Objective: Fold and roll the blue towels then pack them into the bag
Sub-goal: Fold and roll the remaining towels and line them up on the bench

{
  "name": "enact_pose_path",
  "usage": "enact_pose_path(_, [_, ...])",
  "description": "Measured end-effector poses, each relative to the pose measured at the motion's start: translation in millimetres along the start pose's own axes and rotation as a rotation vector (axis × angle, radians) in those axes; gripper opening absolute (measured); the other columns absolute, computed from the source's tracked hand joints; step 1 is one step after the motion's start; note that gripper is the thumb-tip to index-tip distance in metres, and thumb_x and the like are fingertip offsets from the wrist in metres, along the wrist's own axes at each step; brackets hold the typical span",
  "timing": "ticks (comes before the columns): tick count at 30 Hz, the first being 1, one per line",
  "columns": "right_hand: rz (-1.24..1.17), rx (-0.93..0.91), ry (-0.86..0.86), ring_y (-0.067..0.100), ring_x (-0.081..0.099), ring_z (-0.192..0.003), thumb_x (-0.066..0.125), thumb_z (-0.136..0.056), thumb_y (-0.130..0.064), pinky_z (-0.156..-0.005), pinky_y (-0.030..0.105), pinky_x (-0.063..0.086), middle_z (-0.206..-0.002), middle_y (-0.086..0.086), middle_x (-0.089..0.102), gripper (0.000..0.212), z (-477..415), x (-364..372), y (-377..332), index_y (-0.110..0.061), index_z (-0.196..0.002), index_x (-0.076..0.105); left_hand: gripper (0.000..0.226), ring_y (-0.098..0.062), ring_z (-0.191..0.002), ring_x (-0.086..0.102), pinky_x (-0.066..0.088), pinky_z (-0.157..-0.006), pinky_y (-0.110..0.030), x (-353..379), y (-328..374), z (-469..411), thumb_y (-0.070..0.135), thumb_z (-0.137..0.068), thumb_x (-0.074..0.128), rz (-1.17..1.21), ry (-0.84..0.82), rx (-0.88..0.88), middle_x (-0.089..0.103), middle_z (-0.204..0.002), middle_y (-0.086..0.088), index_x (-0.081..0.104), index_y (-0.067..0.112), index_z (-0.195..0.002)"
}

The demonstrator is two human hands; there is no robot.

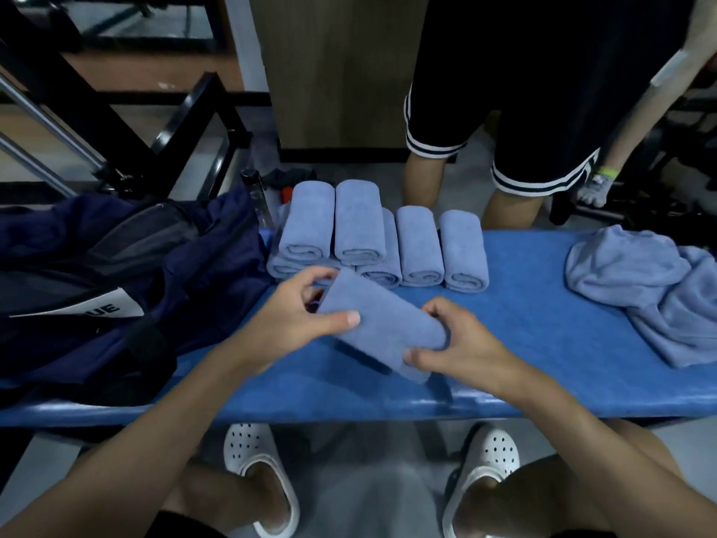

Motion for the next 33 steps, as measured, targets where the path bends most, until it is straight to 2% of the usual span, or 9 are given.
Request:
enact_pose_path(5, [-0.341,0.016,0.137,0.006,0.057,-0.072,0.082,-0.069,-0.02,-0.066,0.022,0.048,-0.078,-0.007,0.063,0.037,-0.7,-13.8,-12.2,-0.01,-0.094,0.057,0.046,-0.024,-0.119,0.064,0.055,-0.095,-0.035,28.0,37.2,-14.1,0.013,-0.083,0.066,0.476,-0.058,0.055,0.068,-0.126,-0.009,0.057,0.003,-0.127])
enact_pose_path(12, [-0.542,0.047,0.226,0.018,0.065,-0.094,0.081,-0.055,-0.047,-0.088,0.039,0.053,-0.102,0.007,0.069,0.066,-3.3,-30.2,-9.8,-0.01,-0.106,0.058,0.041,-0.032,-0.109,0.069,0.058,-0.09,-0.044,61.8,60.4,-38.8,0.014,-0.091,0.065,0.544,0.029,-0.014,0.068,-0.122,-0.018,0.051,0.002,-0.128])
enact_pose_path(15, [-0.572,0.043,0.201,0.016,0.063,-0.098,0.086,-0.056,-0.054,-0.091,0.04,0.049,-0.107,0.007,0.065,0.073,-10.6,-46.3,-11.4,-0.016,-0.11,0.055,0.037,-0.031,-0.108,0.069,0.057,-0.091,-0.051,64.6,66.1,-51.6,0.016,-0.095,0.064,0.451,0.044,-0.046,0.07,-0.118,-0.015,0.053,0.003,-0.128])
enact_pose_path(18, [-0.656,0.077,0.143,0.016,0.065,-0.092,0.084,-0.069,-0.039,-0.077,0.036,0.052,-0.11,0.004,0.064,0.069,-31.3,-62.7,-18.5,-0.03,-0.126,0.045,0.034,-0.027,-0.107,0.07,0.053,-0.095,-0.056,65.0,70.3,-67.3,0.025,-0.093,0.068,0.326,0.034,-0.091,0.072,-0.115,-0.012,0.062,0.006,-0.12])
enact_pose_path(21, [-0.586,0.093,0.093,0.021,0.069,-0.095,0.082,-0.075,-0.029,-0.072,0.036,0.055,-0.117,0.005,0.067,0.062,-54.9,-67.1,-29.0,-0.039,-0.124,0.045,0.031,-0.025,-0.104,0.071,0.054,-0.096,-0.053,62.7,75.1,-82.4,0.032,-0.093,0.069,0.213,0.039,-0.103,0.074,-0.111,-0.01,0.067,0.007,-0.112])
enact_pose_path(25, [-0.532,0.131,0.234,0.02,0.068,-0.093,0.08,-0.078,-0.026,-0.061,0.032,0.053,-0.118,0.009,0.062,0.055,-88.4,-70.1,-33.3,-0.039,-0.119,0.047,0.03,-0.028,-0.092,0.071,0.058,-0.089,-0.042,43.1,85.3,-107.5,0.034,-0.096,0.063,-0.004,0.22,-0.012,0.074,-0.098,-0.01,0.068,0.005,-0.106])
enact_pose_path(29, [-0.459,0.206,0.285,0.02,0.066,-0.09,0.077,-0.08,-0.023,-0.068,0.037,0.057,-0.108,0.005,0.064,0.055,-119.9,-73.5,-29.7,-0.036,-0.121,0.043,0.034,-0.023,-0.107,0.061,0.05,-0.093,-0.035,17.5,93.4,-121.5,0.026,-0.102,0.049,-0.647,0.279,0.196,0.058,-0.127,-0.005,0.053,0.014,-0.133])
enact_pose_path(31, [-0.414,0.23,0.279,0.02,0.065,-0.091,0.076,-0.08,-0.024,-0.072,0.038,0.056,-0.107,0.003,0.063,0.055,-132.4,-72.7,-27.6,-0.034,-0.122,0.041,0.038,-0.026,-0.107,0.061,0.052,-0.088,-0.036,10.0,84.2,-127.6,0.024,-0.103,0.046,-0.775,0.183,0.17,0.051,-0.14,-0.005,0.048,0.017,-0.14])
enact_pose_path(33, [-0.42,0.235,0.279,0.02,0.065,-0.093,0.076,-0.08,-0.025,-0.068,0.036,0.054,-0.109,0.002,0.063,0.056,-144.0,-71.2,-27.6,-0.034,-0.122,0.041,0.04,-0.026,-0.105,0.063,0.053,-0.091,-0.039,4.5,74.0,-132.3,0.026,-0.104,0.045,-0.778,0.136,0.107,0.059,-0.133,-0.009,0.046,0.016,-0.142])
Point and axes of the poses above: each hand's wrist, its own z-axis away from the middle knuckle, its own x-axis out of the palm, y = z × x, the point moved 4 cm from there along -z, towards the middle knuckle
